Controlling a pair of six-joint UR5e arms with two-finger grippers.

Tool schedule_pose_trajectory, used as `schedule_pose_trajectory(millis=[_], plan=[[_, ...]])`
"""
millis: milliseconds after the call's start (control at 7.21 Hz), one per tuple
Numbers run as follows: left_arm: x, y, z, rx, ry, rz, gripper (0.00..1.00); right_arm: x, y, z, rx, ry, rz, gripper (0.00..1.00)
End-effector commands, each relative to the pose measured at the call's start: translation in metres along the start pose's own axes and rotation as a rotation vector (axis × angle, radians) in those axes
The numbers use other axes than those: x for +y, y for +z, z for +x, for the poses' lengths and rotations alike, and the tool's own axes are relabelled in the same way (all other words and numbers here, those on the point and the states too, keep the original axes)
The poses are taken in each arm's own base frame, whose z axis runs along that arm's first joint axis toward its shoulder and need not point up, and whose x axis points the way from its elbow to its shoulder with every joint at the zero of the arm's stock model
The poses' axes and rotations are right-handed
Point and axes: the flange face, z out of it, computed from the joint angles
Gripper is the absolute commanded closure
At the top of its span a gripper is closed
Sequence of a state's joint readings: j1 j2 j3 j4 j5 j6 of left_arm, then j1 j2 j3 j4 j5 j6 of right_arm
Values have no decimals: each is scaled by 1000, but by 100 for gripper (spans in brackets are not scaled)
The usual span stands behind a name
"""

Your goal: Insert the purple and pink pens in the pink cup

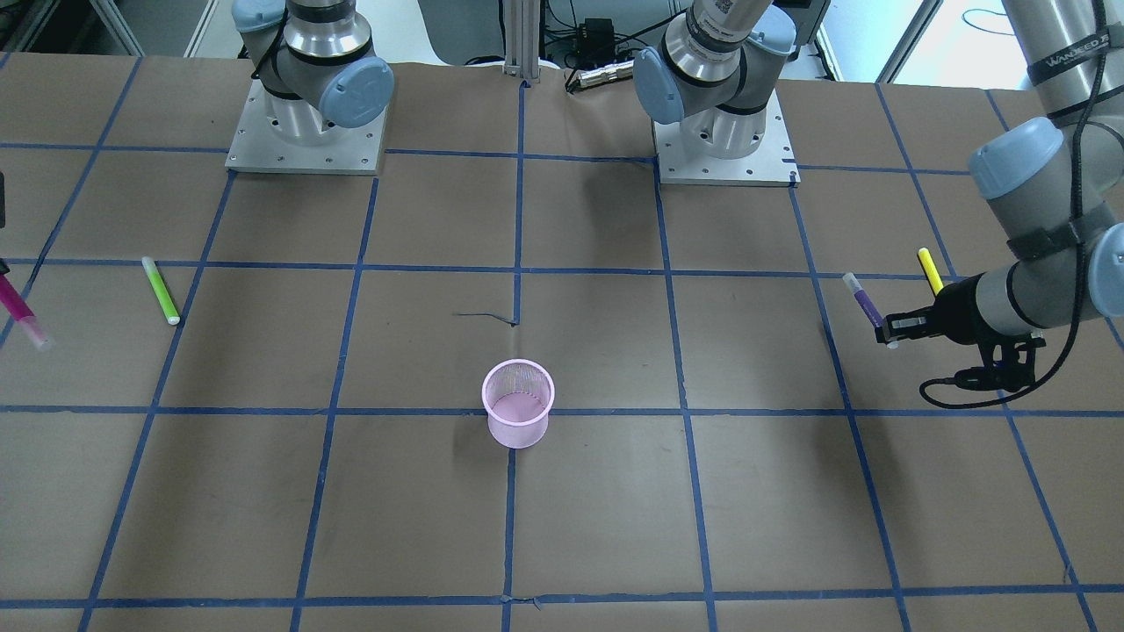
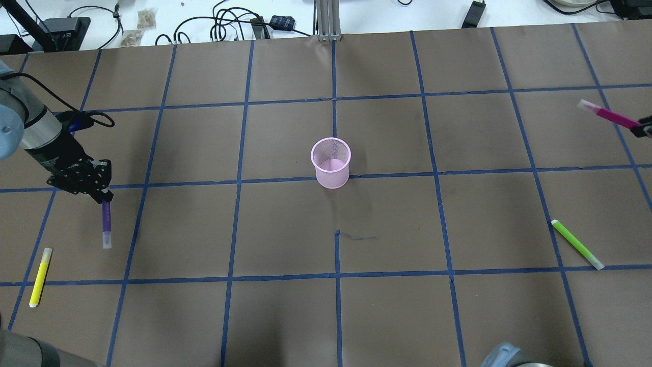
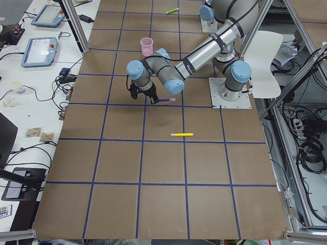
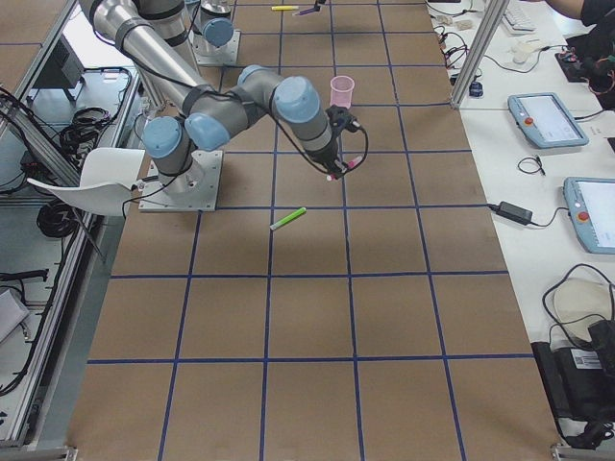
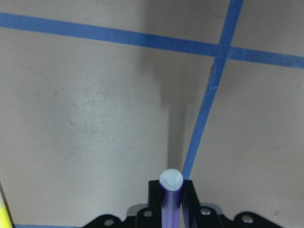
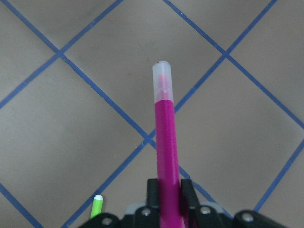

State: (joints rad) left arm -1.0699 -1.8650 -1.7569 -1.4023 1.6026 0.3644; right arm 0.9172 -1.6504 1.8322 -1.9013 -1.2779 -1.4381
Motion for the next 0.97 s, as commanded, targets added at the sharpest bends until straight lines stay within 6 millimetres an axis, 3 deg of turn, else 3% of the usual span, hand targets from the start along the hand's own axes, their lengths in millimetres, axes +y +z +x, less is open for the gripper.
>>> schedule_pose_trajectory(millis=[0, 139, 416, 554, 832], plan=[[11, -19, 24, -15, -30, 29, 100, -128, 0, -79, 9, -109, -121, 99], [14, -27, 34, -26, -21, 45, 100, -174, 19, -124, 5, -113, -150, 99], [21, -38, 53, -32, 9, 64, 100, -255, 65, -196, 88, -333, -294, 99], [26, -48, 60, 2, 12, 98, 100, -300, 90, -226, 92, -395, -311, 98], [38, -67, 68, 27, 15, 154, 100, -383, 134, -264, 58, -407, -331, 96]])
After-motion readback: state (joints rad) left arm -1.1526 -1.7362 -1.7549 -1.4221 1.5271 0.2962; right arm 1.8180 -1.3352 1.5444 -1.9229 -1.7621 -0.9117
